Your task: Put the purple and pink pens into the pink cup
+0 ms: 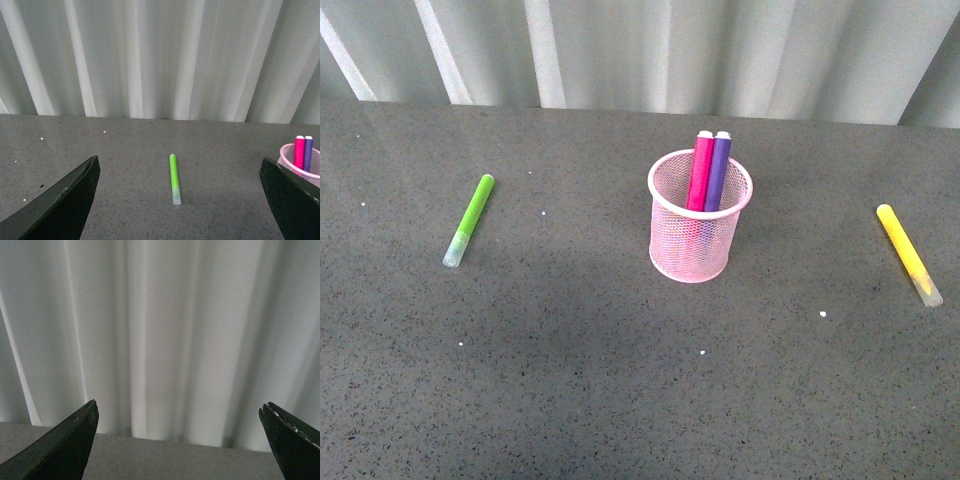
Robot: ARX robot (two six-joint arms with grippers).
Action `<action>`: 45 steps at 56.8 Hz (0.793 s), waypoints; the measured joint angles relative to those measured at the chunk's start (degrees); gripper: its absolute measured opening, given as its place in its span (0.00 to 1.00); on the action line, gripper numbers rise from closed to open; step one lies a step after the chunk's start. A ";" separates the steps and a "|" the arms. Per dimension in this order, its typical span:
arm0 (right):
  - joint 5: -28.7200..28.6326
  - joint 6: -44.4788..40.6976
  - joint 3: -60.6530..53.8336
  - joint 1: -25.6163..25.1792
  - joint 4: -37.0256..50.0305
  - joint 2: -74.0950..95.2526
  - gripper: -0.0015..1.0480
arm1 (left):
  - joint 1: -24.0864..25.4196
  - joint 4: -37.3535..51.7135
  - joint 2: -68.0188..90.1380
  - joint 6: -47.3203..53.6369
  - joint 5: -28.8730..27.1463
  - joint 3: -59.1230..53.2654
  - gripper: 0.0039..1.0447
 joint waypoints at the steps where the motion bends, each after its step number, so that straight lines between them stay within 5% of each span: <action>1: -0.17 0.20 -1.07 -0.70 -2.19 -3.39 0.93 | 0.00 0.00 0.00 -0.02 0.02 0.00 0.94; 13: -0.66 2.38 -6.84 -7.87 -23.26 -31.45 0.90 | 0.00 0.00 0.00 0.00 0.02 0.00 0.94; 18: -1.84 2.43 -8.28 -6.91 -33.62 -36.57 0.75 | 0.00 0.00 0.00 0.00 0.04 0.00 0.94; 40: -1.88 2.45 -16.66 -6.58 -36.26 -44.33 0.09 | 0.00 0.00 0.00 0.00 0.00 0.00 0.94; 45: -1.90 2.40 -17.84 -6.58 -37.29 -46.05 0.03 | 0.00 0.00 0.00 -0.02 0.02 0.00 0.94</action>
